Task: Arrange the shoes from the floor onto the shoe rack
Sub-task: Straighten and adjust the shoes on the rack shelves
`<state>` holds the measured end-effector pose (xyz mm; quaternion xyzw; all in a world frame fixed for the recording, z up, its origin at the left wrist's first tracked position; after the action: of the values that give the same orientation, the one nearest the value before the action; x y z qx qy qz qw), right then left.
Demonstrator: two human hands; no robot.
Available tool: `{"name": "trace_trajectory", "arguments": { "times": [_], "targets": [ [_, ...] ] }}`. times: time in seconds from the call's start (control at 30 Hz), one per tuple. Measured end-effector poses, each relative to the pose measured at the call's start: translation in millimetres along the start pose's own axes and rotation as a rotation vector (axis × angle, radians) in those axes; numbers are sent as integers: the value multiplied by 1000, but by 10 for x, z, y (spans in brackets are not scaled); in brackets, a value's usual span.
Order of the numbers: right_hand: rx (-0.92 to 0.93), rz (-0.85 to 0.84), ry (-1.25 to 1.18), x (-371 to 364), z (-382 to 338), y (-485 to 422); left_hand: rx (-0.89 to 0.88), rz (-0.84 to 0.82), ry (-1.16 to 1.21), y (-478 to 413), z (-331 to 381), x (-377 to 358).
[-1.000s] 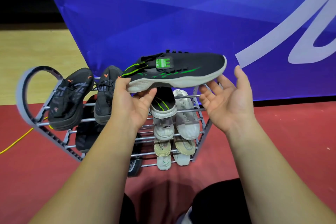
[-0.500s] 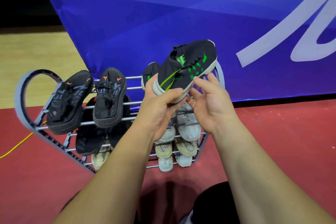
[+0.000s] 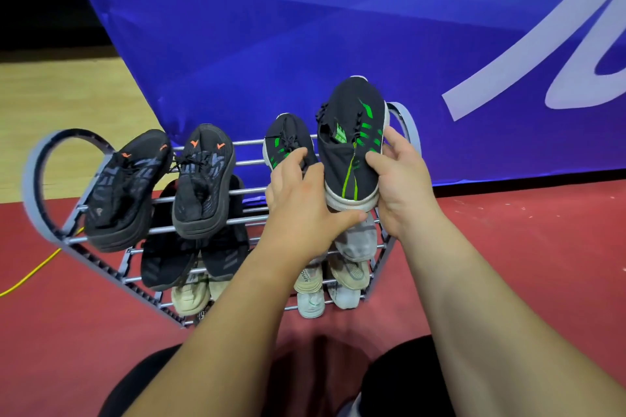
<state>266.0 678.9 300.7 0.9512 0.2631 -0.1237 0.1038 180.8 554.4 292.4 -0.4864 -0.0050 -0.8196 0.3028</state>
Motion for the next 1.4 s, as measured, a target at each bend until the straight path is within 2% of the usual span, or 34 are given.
{"name": "trace_trajectory", "arguments": {
  "times": [0.17,0.27,0.33,0.43,0.57,0.67,0.77,1.17,1.4],
  "targets": [
    [-8,11,273,69,97,-113,75,-103,0,35,-143,-57],
    [-11,92,512,105,125,-154,118,-129,77,27,-192,-36],
    [19,138,615,119,98,-132,163,-109,118,16,-249,-55],
    [50,152,645,101,1,-50,179,-40,143,-25,-359,-71],
    [45,18,658,67,-98,53,148,-40,184,-79,-405,4],
    [5,-72,849,113,-43,100,151,-26,219,-101,-397,22],
    [-72,-57,1039,143,70,102,186,-35,231,-115,-393,3],
    [125,-31,1018,116,34,96,240,-45,265,-136,-424,21],
    [100,-57,1020,156,62,66,222,-99,273,-106,-375,32]
  ]
}}
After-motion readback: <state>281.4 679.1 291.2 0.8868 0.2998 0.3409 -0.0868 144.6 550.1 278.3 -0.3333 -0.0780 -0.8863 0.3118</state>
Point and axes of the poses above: each hand's wrist, its own y-axis away from the middle knuckle, its own x-axis out of the back of the hand, z = x × y, the point moved 1 cm from there along -y, towards the middle knuckle, and after that the axes turned 6 degrees about -x, right-handed, at the moved point
